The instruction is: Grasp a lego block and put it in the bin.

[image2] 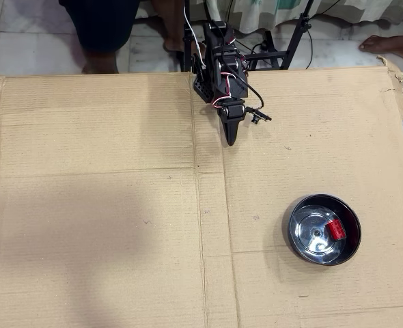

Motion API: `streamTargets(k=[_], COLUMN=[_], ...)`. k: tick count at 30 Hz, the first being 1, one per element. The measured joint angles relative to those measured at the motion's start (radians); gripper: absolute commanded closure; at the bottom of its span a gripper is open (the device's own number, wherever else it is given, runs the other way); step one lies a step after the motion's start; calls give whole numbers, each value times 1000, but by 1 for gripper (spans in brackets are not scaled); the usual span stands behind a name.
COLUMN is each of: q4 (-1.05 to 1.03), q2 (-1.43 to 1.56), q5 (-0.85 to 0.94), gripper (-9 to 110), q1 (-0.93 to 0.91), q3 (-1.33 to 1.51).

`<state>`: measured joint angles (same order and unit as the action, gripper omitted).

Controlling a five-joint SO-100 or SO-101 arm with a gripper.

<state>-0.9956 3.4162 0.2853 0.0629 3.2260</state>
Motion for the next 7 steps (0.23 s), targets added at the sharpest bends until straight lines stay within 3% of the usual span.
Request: streamTargets(k=[7], q4=[0], q2=[0], q5=[-84], gripper=[101], q1=[0], q3=[0])
